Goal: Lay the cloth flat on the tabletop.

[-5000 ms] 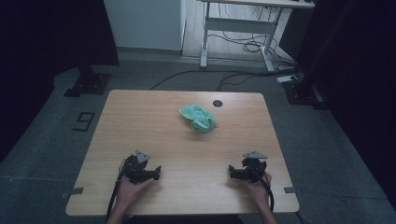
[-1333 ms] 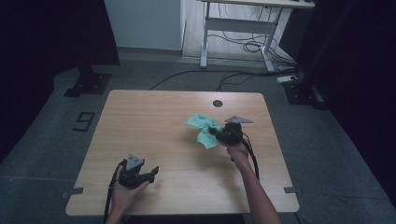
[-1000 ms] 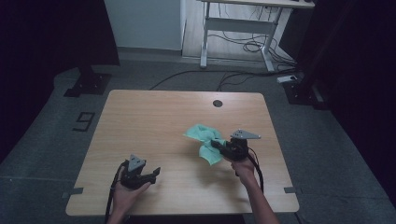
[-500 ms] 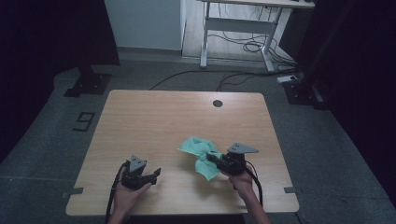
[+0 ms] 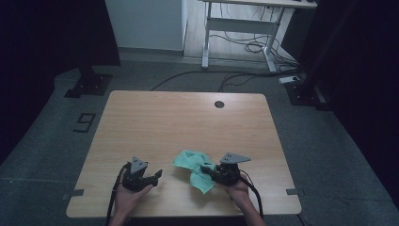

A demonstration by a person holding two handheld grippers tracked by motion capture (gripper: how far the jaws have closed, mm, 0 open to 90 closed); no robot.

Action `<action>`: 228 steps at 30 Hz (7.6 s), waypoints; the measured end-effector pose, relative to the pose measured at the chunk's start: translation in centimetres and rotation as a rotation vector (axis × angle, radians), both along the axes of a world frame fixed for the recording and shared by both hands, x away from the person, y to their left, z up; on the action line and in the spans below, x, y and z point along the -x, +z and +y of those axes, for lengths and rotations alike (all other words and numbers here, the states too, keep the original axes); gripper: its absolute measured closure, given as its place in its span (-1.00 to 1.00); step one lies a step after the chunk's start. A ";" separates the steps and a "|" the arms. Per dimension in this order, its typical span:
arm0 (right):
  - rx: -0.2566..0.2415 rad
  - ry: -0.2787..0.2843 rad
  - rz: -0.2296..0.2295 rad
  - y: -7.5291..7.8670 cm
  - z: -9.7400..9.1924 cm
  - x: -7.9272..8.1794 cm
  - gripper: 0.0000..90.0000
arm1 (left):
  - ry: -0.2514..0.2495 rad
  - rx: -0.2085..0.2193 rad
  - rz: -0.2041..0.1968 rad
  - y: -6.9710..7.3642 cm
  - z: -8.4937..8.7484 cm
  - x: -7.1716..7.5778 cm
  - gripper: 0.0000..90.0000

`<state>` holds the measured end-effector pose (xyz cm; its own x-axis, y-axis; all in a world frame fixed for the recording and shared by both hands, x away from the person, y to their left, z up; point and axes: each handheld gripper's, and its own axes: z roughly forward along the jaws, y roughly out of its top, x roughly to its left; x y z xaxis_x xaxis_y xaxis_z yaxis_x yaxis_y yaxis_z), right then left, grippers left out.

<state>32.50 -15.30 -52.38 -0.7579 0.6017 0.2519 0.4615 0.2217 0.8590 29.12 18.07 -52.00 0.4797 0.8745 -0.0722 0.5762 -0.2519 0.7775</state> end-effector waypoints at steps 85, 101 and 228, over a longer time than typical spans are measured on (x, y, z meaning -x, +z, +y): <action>0.188 -0.062 0.057 -2.9 -0.4 -2.3 0.79 | -0.181 -0.086 0.063 -2.4 -6.1 -1.5 0.43; 0.164 -0.055 0.060 -2.6 -0.7 -2.2 0.82 | -0.204 -0.054 0.042 -2.3 -5.6 -1.4 0.92; 0.254 -0.197 0.144 -2.0 -0.5 -6.4 -0.13 | -0.165 -0.090 0.130 -2.0 -5.1 -2.0 -0.19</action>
<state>38.90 -15.80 -54.36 -0.5884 0.7902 0.1715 0.6290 0.3141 0.7111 31.11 13.00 -53.98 0.6086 0.7906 -0.0675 0.6151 -0.4164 0.6695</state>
